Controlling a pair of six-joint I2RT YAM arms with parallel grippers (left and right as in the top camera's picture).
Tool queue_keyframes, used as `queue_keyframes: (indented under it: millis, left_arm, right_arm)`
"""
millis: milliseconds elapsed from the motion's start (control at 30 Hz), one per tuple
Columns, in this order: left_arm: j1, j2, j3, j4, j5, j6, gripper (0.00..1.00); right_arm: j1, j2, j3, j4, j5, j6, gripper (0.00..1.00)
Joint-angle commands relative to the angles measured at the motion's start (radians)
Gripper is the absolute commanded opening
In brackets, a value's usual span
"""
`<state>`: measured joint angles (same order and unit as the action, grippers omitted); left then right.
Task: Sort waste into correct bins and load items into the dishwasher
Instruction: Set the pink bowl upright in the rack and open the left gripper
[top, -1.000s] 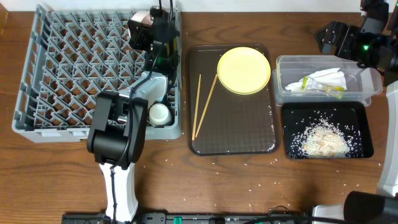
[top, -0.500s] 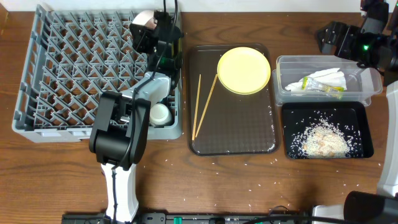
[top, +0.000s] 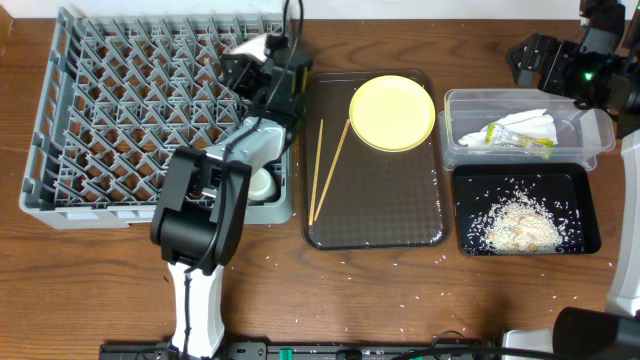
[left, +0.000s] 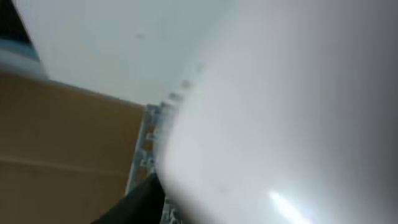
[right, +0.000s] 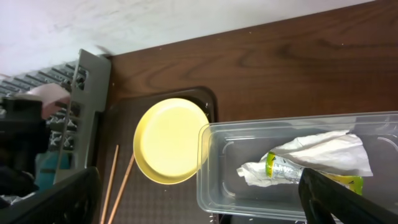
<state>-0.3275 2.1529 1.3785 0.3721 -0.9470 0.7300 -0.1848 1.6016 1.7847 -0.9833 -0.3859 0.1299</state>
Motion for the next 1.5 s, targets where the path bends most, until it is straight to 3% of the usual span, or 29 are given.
queue_keyframes:
  millis: [0, 267, 467, 567, 667, 933, 1200, 1467]
  left_arm:
    - [-0.005, 0.008, -0.006, 0.003, 0.018, -0.009, 0.43]
    - [-0.023, 0.001, -0.006, 0.037, 0.018, -0.009, 0.44]
    - [-0.024, -0.031, -0.005, 0.06, 0.018, -0.018, 0.6]
    - [-0.024, -0.058, -0.005, 0.048, 0.018, -0.078, 0.74]
    - [-0.024, -0.078, -0.005, 0.007, 0.023, -0.161, 0.82]
    - [-0.039, -0.172, -0.004, -0.126, 0.157, -0.267, 0.84]
    - [-0.044, -0.368, -0.003, -0.39, 0.489, -0.525, 0.84]
    - [-0.047, -0.387, -0.003, -0.552, 0.646, -0.682, 0.84]
  right_arm:
    - [-0.006, -0.006, 0.001, -0.002, -0.004, 0.011, 0.99]
    - [-0.006, -0.006, 0.001, -0.002, -0.004, 0.011, 0.99]
    - [-0.006, -0.006, 0.001, -0.002, -0.004, 0.011, 0.99]
    - [-0.006, -0.006, 0.001, -0.002, -0.004, 0.011, 0.99]
    - [-0.006, -0.006, 0.001, -0.002, -0.004, 0.011, 0.99]
    - [-0.006, -0.006, 0.001, -0.002, -0.004, 0.011, 0.99]
    - [-0.006, -0.006, 0.001, -0.002, -0.004, 0.011, 0.99]
    - [-0.006, -0.006, 0.001, -0.002, -0.004, 0.011, 0.99]
